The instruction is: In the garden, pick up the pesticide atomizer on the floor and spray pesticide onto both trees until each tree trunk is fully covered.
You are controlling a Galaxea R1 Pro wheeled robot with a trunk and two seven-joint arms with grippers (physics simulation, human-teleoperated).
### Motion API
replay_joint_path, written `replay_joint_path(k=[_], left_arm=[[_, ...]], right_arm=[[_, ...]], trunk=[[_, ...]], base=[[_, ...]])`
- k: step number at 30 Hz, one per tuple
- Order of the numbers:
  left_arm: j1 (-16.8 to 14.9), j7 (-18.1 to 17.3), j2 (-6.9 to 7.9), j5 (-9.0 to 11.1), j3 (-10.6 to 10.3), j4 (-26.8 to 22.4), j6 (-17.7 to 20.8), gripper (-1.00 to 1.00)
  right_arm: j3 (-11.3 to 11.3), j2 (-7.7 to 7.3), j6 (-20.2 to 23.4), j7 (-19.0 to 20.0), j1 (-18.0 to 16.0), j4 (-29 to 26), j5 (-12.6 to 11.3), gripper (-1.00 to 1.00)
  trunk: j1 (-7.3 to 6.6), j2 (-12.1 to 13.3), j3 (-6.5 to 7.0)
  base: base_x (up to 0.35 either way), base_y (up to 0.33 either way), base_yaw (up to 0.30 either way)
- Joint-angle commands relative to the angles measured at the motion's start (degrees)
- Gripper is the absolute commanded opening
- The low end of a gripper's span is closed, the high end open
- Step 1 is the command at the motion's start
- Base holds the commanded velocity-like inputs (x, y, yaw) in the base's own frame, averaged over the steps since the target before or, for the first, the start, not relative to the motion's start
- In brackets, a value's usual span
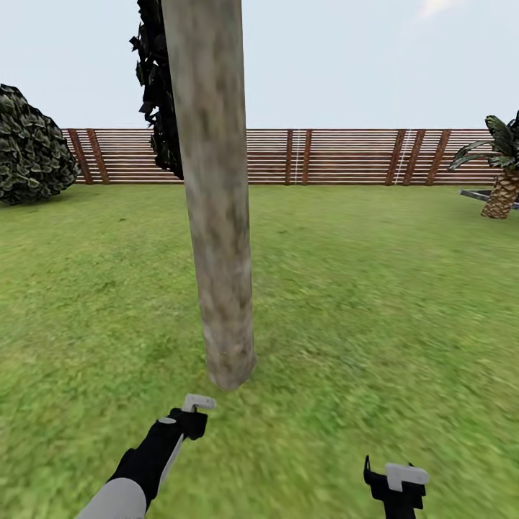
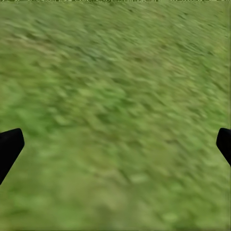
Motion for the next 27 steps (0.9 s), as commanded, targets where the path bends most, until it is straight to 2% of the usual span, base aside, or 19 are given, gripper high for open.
replay_joint_path(k=[1,3,6,8,11,14,16,20,27], left_arm=[[0.0,0.0,0.33,0.0,0.0,0.0,0.0,-1.00],[0.0,0.2,2.41,0.0,0.2,-0.1,-0.1,-1.00],[0.0,0.1,3.97,0.0,0.3,-0.1,-0.2,-1.00],[0.1,0.0,4.39,0.1,0.2,0.0,-0.3,-1.00],[0.2,0.0,4.23,0.1,0.1,0.0,-0.2,-1.00],[0.1,0.0,2.69,0.0,-0.2,-0.1,-0.3,-1.00],[0.2,0.0,2.40,0.0,-0.2,-0.1,-0.5,-1.00],[0.3,0.4,2.66,0.0,0.3,-0.1,-0.4,-1.00],[0.2,0.9,3.37,0.0,0.3,-1.6,0.0,-1.00]], right_arm=[[0.0,-0.16,0.0,0.0,0.0,0.0,0.0,1.00],[-0.1,-0.88,0.0,0.1,0.0,-0.1,-1.4,1.00],[-0.1,-2.95,0.0,0.2,0.0,-0.1,-4.7,1.00],[-0.2,-3.40,0.0,0.2,0.0,-0.2,-7.4,1.00],[-0.1,-3.01,0.0,0.2,0.0,-0.1,-8.1,1.00],[-0.1,-2.53,0.0,0.2,0.0,-0.1,-8.2,1.00],[-0.1,-2.30,0.0,0.2,0.0,0.0,-8.3,1.00],[-0.1,-2.19,0.0,0.2,0.0,0.1,-8.3,1.00],[-0.2,-2.18,0.0,0.2,0.0,0.2,-8.3,1.00]], trunk=[[0.00,0.0,0.00],[0.00,0.0,0.00],[0.00,0.0,0.00],[0.00,0.0,0.00],[0.00,0.0,0.03],[0.00,0.0,0.01],[0.00,0.0,0.00],[0.00,0.0,0.00],[0.00,0.0,0.00]], base=[[0.000,0.000,0.000],[0.000,0.000,0.000],[0.000,0.000,0.000],[0.000,0.000,0.000],[0.000,0.000,-0.026],[0.000,0.000,-0.095],[0.000,0.000,-0.023],[-0.044,0.041,-0.148],[-0.214,0.218,-0.119]])
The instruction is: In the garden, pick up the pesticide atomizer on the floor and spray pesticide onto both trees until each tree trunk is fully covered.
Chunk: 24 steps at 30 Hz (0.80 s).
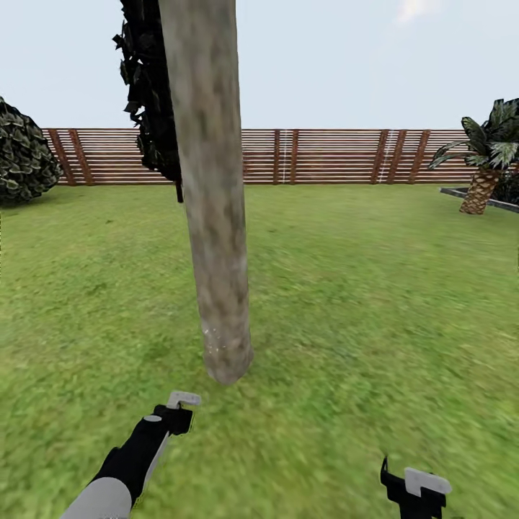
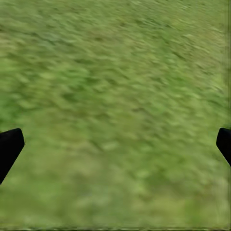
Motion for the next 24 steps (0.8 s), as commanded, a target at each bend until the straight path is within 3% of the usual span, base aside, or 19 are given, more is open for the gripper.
replay_joint_path(k=[1,4,6,9,15,17,18,20,24], left_arm=[[0.0,0.0,-0.09,0.0,-0.1,-0.5,0.1,-1.00],[0.0,-0.1,-0.74,0.0,-0.5,-1.0,0.1,-1.00],[-0.5,-0.6,-2.86,0.1,-0.6,-1.1,0.0,-1.00],[-0.7,-0.7,-4.20,0.1,-0.8,-3.7,0.4,-1.00],[-1.0,-1.0,-2.64,0.1,-0.8,-13.3,7.4,-1.00],[-1.0,-1.2,-2.99,0.1,-1.0,-14.0,7.8,-1.00],[-1.0,-1.4,-3.38,0.1,-1.5,-14.1,8.0,-1.00],[-1.0,-2.8,-5.55,0.2,-7.0,-14.5,8.7,-1.00],[-1.0,-3.2,-6.01,1.7,-9.1,-17.5,13.5,-1.00]], right_arm=[[0.0,0.00,0.0,0.0,0.0,0.0,0.0,1.00],[0.0,0.00,0.0,0.0,0.0,0.0,0.0,1.00],[0.0,0.00,0.0,0.0,0.0,0.0,0.0,1.00],[0.0,0.00,0.0,0.0,0.0,0.0,0.0,1.00],[0.0,0.00,0.0,0.0,0.0,0.1,0.0,1.00],[0.0,0.00,0.0,0.0,0.0,0.1,0.0,1.00],[0.0,0.00,0.0,0.0,0.0,0.1,0.0,1.00],[0.0,0.00,0.0,0.0,0.0,0.1,0.0,1.00],[0.0,-0.07,0.0,0.0,0.0,0.1,0.0,1.00]], trunk=[[0.00,0.0,0.00],[0.00,0.0,0.00],[0.00,0.0,0.00],[0.00,0.0,0.00],[0.00,0.0,0.00],[0.00,0.0,0.00],[0.00,0.0,0.00],[0.00,0.0,0.00],[0.00,0.0,0.00]], base=[[-0.221,0.244,-0.007],[-0.224,0.244,-0.003],[-0.239,0.214,0.000],[-0.097,0.079,0.000],[-0.008,0.007,0.000],[0.000,0.000,0.000],[0.000,0.000,0.000],[0.000,0.000,0.000],[0.000,0.000,0.000]])
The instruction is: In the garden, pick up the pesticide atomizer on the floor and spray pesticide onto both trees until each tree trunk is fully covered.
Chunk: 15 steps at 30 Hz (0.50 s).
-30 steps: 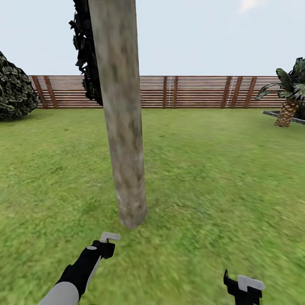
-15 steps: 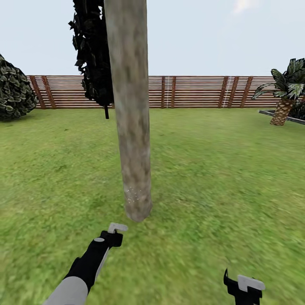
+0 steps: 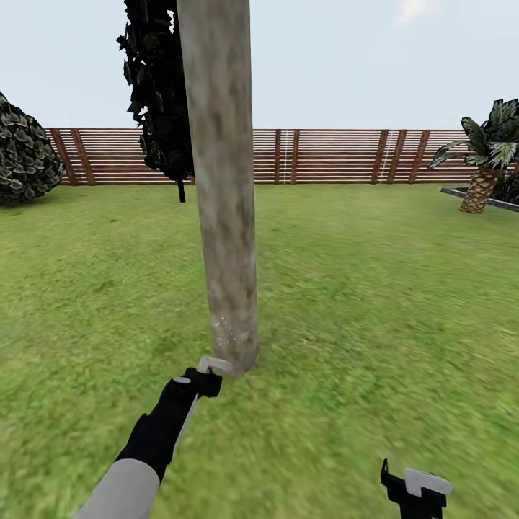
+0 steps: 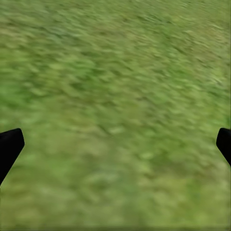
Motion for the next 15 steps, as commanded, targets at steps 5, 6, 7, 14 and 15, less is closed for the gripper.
replay_joint_path(k=[5,6,7,14,15], left_arm=[[-1.1,-0.1,1.49,2.9,-0.1,-6.4,6.0,-1.00],[-1.4,-0.1,2.70,3.2,0.0,-6.9,6.9,-1.00],[-1.5,-0.1,3.07,3.5,0.0,-7.1,7.1,-1.00],[-1.8,-0.1,-0.14,4.4,-1.4,-7.3,7.5,-1.00],[-1.9,-0.1,-0.40,4.7,-1.4,-7.3,7.5,-1.00]], right_arm=[[0.0,-0.01,0.0,0.0,0.0,0.0,0.0,1.00],[0.0,-0.01,0.0,0.0,0.0,0.0,0.0,1.00],[0.0,-0.02,0.0,0.0,0.0,0.0,0.0,1.00],[0.0,-0.02,0.0,0.0,0.0,0.0,0.0,1.00],[0.0,-0.02,0.0,0.0,0.0,0.0,0.0,1.00]], trunk=[[0.00,0.0,0.00],[0.00,0.0,0.00],[0.00,0.0,0.00],[0.00,0.0,0.00],[0.00,0.0,0.00]], base=[[0.000,0.000,0.000],[0.000,0.000,0.000],[0.000,0.000,0.000],[0.000,0.000,0.000],[0.000,0.000,0.000]])
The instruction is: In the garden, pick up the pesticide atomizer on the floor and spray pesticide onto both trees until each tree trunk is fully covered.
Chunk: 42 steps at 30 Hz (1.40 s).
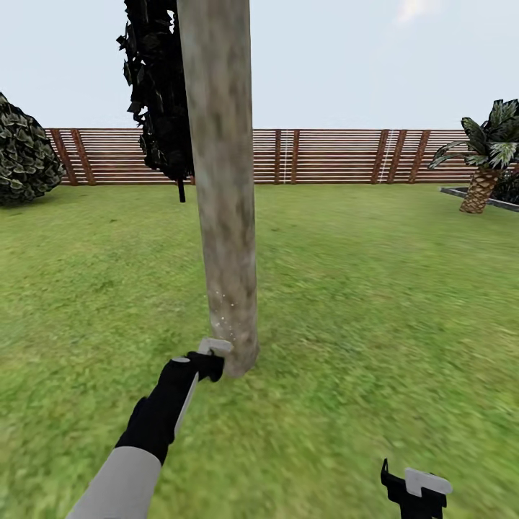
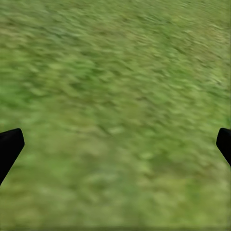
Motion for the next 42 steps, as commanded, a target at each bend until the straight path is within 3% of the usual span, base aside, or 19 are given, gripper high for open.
replay_joint_path(k=[1,5,12,16,21,25,28,32,35,36,39,42], left_arm=[[-0.3,0.0,-0.26,0.7,0.0,0.0,0.0,-1.00],[-0.5,0.0,0.22,1.5,0.0,0.0,0.1,-1.00],[-0.6,0.1,4.29,1.5,1.0,-0.8,0.5,-1.00],[0.0,0.2,3.98,1.5,0.7,-0.4,0.1,-1.00],[0.1,0.4,3.56,1.5,-1.7,-0.9,0.2,-1.00],[0.1,0.4,3.92,1.5,-1.5,-0.9,0.3,-1.00],[0.1,0.3,4.19,1.5,-0.2,-1.0,0.1,-1.00],[0.1,0.5,3.81,1.5,-0.3,-1.3,-0.2,-1.00],[-0.1,0.3,3.99,1.6,0.1,-5.3,0.2,-1.00],[-0.1,0.2,4.22,1.5,1.0,-7.9,0.4,-1.00],[0.2,0.1,4.37,1.6,4.1,-9.7,0.4,-1.00],[1.5,0.5,4.07,1.3,4.4,-9.5,-0.2,-1.00]], right_arm=[[0.0,0.00,0.0,0.0,0.0,0.0,0.0,1.00],[0.0,0.00,0.0,0.0,0.0,0.0,0.0,1.00],[0.0,0.00,0.0,0.0,0.0,0.0,0.0,1.00],[0.0,0.00,0.0,0.0,0.0,0.0,0.1,1.00],[0.0,0.00,0.0,0.0,0.0,0.0,0.1,1.00],[0.0,0.00,0.0,0.0,0.0,0.0,0.1,1.00],[0.0,0.00,0.0,0.0,0.0,0.1,0.1,1.00],[0.0,0.00,0.0,0.0,0.0,0.1,0.1,1.00],[0.0,0.00,0.0,0.0,0.0,0.1,0.1,1.00],[0.0,0.00,0.0,0.0,0.0,0.1,0.1,1.00],[0.0,0.00,0.0,0.0,0.0,0.1,0.1,1.00],[0.0,0.00,0.0,0.0,0.0,0.1,0.1,1.00]], trunk=[[0.00,0.0,0.00],[0.00,0.0,0.00],[0.00,0.0,0.00],[0.00,0.0,0.00],[0.00,0.0,0.00],[0.00,0.0,0.06],[0.00,0.0,0.11],[0.00,0.0,0.12],[0.00,0.0,0.13],[0.00,0.0,0.13],[0.00,0.0,0.13],[0.00,0.0,0.13]], base=[[0.000,0.000,0.000],[0.000,0.000,0.000],[0.000,0.000,0.000],[0.000,0.000,0.000],[0.027,0.003,-0.001],[0.288,0.083,-0.187],[0.318,0.124,-0.168],[0.150,0.062,-0.030],[0.018,0.007,-0.003],[0.004,0.001,-0.001],[0.001,0.000,0.000],[0.000,0.000,0.000]])
